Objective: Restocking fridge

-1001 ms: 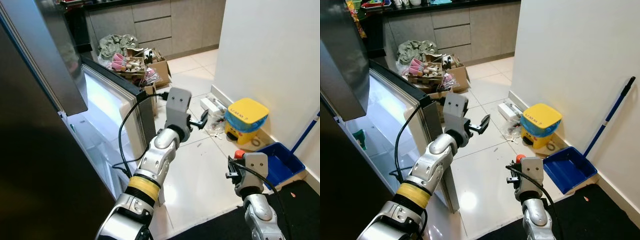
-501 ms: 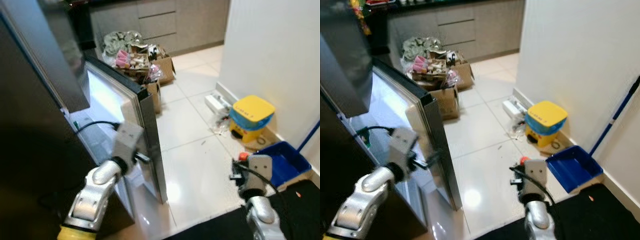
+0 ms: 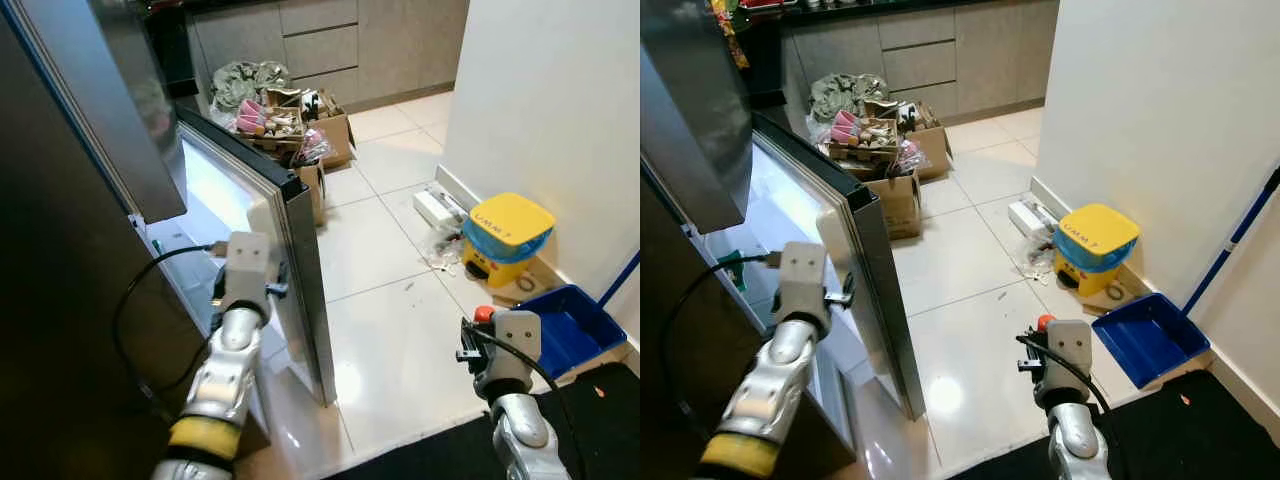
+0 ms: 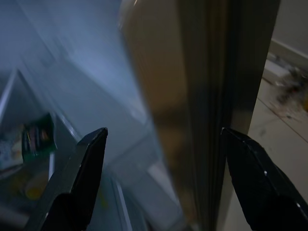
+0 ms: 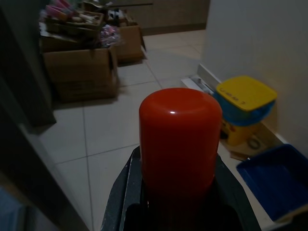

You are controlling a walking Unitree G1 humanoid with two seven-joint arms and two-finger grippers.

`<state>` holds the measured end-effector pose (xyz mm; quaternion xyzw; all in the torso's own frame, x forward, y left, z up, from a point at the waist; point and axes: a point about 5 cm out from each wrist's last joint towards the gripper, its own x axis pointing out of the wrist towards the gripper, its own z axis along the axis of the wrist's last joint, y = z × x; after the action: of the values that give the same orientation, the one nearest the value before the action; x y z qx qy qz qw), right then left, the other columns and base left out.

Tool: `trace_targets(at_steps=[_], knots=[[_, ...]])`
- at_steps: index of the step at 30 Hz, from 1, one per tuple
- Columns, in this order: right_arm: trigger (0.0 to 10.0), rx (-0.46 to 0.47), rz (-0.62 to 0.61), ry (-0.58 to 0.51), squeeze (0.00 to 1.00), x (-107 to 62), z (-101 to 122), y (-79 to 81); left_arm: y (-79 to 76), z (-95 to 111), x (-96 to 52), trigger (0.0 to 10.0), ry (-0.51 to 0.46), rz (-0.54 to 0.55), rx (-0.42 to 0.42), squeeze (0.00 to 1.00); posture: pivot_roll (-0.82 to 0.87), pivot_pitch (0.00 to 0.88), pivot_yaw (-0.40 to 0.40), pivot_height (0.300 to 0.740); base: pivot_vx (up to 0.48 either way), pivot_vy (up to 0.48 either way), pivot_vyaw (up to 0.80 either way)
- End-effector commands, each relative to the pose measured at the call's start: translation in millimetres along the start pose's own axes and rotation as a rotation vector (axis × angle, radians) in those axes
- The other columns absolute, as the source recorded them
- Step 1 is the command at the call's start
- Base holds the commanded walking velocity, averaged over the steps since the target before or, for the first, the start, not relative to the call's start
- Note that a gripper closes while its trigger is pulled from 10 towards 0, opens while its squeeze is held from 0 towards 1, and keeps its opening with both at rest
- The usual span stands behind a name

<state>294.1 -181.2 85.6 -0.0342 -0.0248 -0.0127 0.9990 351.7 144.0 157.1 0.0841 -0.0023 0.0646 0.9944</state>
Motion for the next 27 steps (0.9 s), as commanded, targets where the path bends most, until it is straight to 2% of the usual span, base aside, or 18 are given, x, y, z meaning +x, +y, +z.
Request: trace_targets(at_steps=[1, 5, 8, 14, 19, 23, 24, 26, 27], knots=[[10.0, 0.0, -0.003, 0.006, 0.0, -2.4, 0.0, 0.6, -0.6, -1.3, 10.1, 10.0, -0.008, 0.108, 0.032, 0.0, -0.13, 0.191, 0.096, 0.74, 0.0, 0.0, 0.0], [10.0, 0.0, -0.003, 0.004, 0.0, -2.8, 0.6, 1.3, -4.1, 0.0, 14.6, 10.0, -0.013, 0.139, 0.043, 0.0, -0.13, 0.199, 0.1, 0.74, 0.0, 0.0, 0.0], [10.0, 0.0, -0.001, -0.001, 0.0, -4.8, 1.7, 3.8, -5.4, 8.2, 22.6, 10.0, -0.052, 0.21, 0.121, 0.0, -0.15, 0.205, 0.108, 0.74, 0.0, 0.0, 0.0], [10.0, 0.002, -0.013, 0.002, 0.0, -7.6, 1.5, 1.7, 18.3, 9.5, 31.6, 10.0, -0.043, 0.326, 0.178, 0.0, -0.15, 0.215, 0.117, 0.74, 0.0, 0.0, 0.0], [10.0, 0.0, -0.01, 0.008, 0.0, -8.5, 0.8, 3.2, 29.8, 9.6, 37.2, 10.0, -0.035, 0.395, 0.162, 0.0, -0.14, 0.217, 0.123, 0.74, 0.0, 0.0, 0.0], [10.0, 0.0, -0.008, 0.01, 0.0, -8.2, 0.8, 3.7, 25.8, 7.4, 38.1, 10.0, -0.012, 0.401, 0.142, 0.0, -0.14, 0.218, 0.12, 0.74, 0.0, 0.0, 0.0], [10.0, -0.001, -0.006, 0.009, 0.0, -7.7, 1.5, 4.6, 3.7, 8.7, 37.6, 10.0, 0.011, 0.348, 0.091, 0.0, -0.15, 0.217, 0.119, 0.74, 0.0, 0.0, 0.0], [10.0, -0.001, -0.006, 0.008, 0.0, -7.2, 1.9, 4.7, -12.7, 10.6, 36.7, 10.0, 0.029, 0.307, 0.047, 0.0, -0.15, 0.215, 0.119, 0.74, 0.0, 0.0, 0.0], [10.0, -0.001, -0.006, 0.008, 0.0, -7.2, 1.9, 4.7, -12.7, 10.6, 36.7, 10.0, 0.029, 0.307, 0.047, 0.0, -0.15, 0.215, 0.119, 0.74, 0.0, 0.0, 0.0]])
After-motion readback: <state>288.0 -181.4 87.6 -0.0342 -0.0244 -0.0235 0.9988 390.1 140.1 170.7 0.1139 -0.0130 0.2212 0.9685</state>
